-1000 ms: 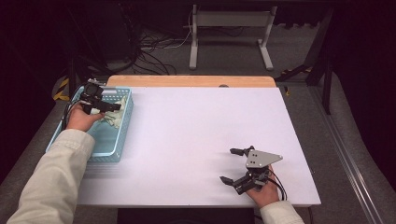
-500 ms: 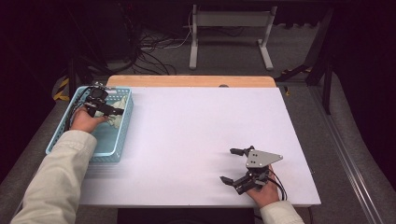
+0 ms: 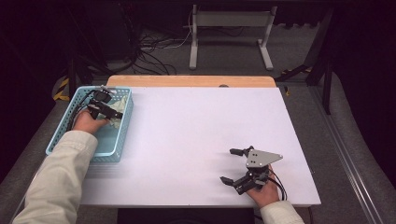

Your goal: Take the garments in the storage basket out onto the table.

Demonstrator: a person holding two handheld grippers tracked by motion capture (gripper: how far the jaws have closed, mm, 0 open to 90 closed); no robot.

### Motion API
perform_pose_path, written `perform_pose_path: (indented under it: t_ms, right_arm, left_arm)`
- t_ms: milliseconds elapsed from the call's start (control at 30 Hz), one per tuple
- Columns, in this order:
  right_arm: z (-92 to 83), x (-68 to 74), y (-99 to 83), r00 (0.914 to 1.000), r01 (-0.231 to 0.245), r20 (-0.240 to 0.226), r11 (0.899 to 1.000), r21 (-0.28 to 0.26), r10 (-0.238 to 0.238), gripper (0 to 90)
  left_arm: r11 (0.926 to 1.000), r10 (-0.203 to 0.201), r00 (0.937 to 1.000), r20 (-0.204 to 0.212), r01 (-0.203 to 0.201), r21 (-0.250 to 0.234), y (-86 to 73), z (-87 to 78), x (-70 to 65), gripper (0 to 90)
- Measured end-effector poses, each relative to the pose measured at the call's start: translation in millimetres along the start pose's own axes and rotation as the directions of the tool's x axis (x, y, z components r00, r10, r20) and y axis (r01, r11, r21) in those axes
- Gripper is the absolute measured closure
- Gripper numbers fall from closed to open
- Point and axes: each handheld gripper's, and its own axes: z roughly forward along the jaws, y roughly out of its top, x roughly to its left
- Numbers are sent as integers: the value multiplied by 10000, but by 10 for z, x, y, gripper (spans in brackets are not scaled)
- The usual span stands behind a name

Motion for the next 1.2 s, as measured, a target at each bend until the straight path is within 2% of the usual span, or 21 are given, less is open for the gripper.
perform_pose_path:
  t_ms: [167, 233, 333, 400, 467, 533, 700, 800, 867, 1033, 1200]
  right_arm:
    - [-2, -1, 0, 10000, 3, -14, 10000, -21, -3, 0]
    - [-3, -1, 0, 10000, -2, -14, 10000, -29, 2, 0]
    - [-1, 0, 0, 10000, 0, -8, 10000, -9, 0, 0]
    - [0, 1, 0, 10000, 17, -2, 10000, -12, -17, 0]
    - [0, 1, 0, 10000, 18, 3, 10000, -8, -18, 0]
    - [-1, 1, 0, 10000, 18, 6, 10000, -10, -18, 0]
    - [-3, 0, 1, 10000, 25, 12, 10000, -11, -25, 0]
    - [-5, 0, 1, 10000, 40, 24, 10000, -6, -40, 0]
    - [-6, -1, 1, 10000, 34, 15, 10000, -26, -34, 0]
    - [-6, 1, 2, 10000, 52, 20, 10000, -8, -52, 0]
    - [-6, 1, 2, 10000, 38, 12, 10000, -26, -38, 0]
  left_arm:
    - [9997, 87, 9997, -224, -82, 232, 3, 14, -28, 254]
    - [9997, -21, 9995, -318, 28, 223, 8, -8, -21, 353]
    - [9997, -151, 9996, -254, 156, 201, 9, -40, -4, 580]
    - [9998, -83, 9996, -280, 88, 192, 9, -43, -14, 659]
    - [9998, 110, 9994, -318, -104, 191, 15, -53, -28, 696]
    - [9996, 231, 9988, -425, -224, 160, 20, -69, -35, 715]
    - [9998, 135, 9994, -323, -140, -152, 22, -143, -26, 722]
    - [9988, 31, 9992, -386, -50, -492, 25, -212, -28, 724]
    - [9968, -140, 9996, -242, 121, -795, 23, -263, -27, 724]
    - [9896, -190, 9997, -138, 168, -1429, 24, -404, -40, 725]
    - [9741, -346, 9994, 35, 345, -2233, -13, -530, -49, 726]
